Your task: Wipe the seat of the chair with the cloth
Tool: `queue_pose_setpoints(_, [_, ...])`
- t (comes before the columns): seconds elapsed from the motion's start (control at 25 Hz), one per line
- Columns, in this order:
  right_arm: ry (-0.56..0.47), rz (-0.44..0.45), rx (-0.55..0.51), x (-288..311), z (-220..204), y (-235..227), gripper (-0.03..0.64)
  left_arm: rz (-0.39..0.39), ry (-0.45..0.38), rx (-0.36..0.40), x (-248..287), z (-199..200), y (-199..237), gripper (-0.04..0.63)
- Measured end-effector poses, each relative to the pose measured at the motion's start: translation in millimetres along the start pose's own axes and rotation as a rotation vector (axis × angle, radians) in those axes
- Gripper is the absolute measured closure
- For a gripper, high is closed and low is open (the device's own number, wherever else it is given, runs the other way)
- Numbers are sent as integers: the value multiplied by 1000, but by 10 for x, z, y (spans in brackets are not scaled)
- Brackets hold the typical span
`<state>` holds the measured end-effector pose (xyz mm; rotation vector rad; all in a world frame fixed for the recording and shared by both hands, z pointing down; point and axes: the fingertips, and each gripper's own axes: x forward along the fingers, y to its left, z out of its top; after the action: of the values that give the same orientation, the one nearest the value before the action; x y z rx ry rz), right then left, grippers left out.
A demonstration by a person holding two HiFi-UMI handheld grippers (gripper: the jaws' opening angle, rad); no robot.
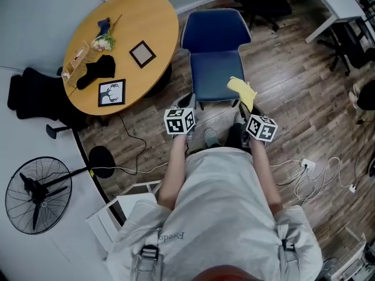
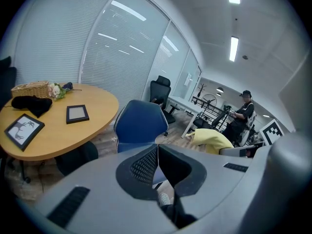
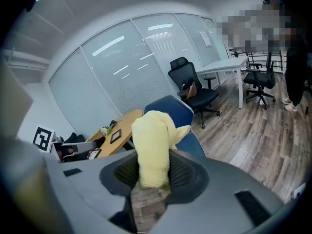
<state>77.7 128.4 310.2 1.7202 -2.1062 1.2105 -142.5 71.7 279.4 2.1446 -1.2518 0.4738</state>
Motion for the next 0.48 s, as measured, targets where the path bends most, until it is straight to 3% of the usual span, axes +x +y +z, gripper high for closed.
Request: queue_pose_setpoints(0.48, [23, 8, -40, -7, 6, -24, 471, 32, -44, -16, -52, 68, -6, 568])
